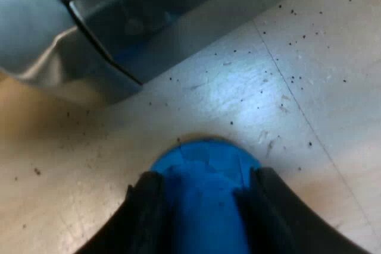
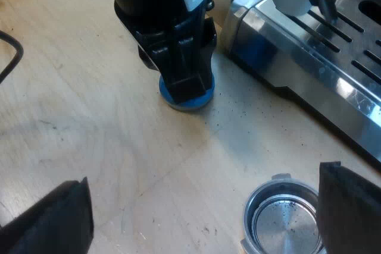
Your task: Grind coffee beans and then tamp
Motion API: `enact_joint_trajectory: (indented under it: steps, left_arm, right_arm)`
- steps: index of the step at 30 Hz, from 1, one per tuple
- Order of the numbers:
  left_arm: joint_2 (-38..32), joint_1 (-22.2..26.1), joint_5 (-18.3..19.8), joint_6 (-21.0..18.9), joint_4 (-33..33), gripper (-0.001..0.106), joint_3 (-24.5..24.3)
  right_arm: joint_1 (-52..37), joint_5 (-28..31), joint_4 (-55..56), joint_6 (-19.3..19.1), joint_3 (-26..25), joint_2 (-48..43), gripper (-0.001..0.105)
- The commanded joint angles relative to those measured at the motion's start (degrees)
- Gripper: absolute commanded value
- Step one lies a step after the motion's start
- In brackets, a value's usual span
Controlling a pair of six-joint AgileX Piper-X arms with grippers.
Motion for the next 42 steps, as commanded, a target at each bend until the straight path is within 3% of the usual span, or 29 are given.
enact_joint_trajectory:
  steps: [1,9,15,21,28,34,42]
  left_arm:
    - [-1.65,0.00,-0.60,0.42,2.14,0.000,0.28]
    - [-10.51,0.00,-0.47,0.42,3.88,0.000,0.28]
    - [-25.02,0.00,1.83,0.42,9.20,0.000,0.28]
    - [-34.36,-4.41,2.68,0.13,15.30,0.000,-1.22]
    - [-36.41,-11.75,2.68,-0.11,17.79,0.000,-5.03]
    - [-35.85,-17.04,2.68,-0.52,17.40,0.000,-8.08]
    - [-31.00,-21.04,3.44,-0.52,16.34,0.000,-8.60]
  right_arm:
    - [-0.23,0.34,-0.48,-0.22,-0.30,-0.24,0.078]
    - [-0.23,0.34,-0.48,-0.22,-0.30,-0.24,0.078]
    - [-0.23,0.34,-0.27,-0.22,-0.30,-0.24,0.078]
    - [-0.23,0.82,3.03,-0.22,-0.30,-2.76,0.078]
    - [-0.23,4.93,9.10,1.31,2.40,-9.33,0.078]
    - [-0.23,9.37,7.84,4.80,10.28,-17.54,0.078]
    - [-0.23,9.48,-5.19,4.49,22.59,-20.32,0.078]
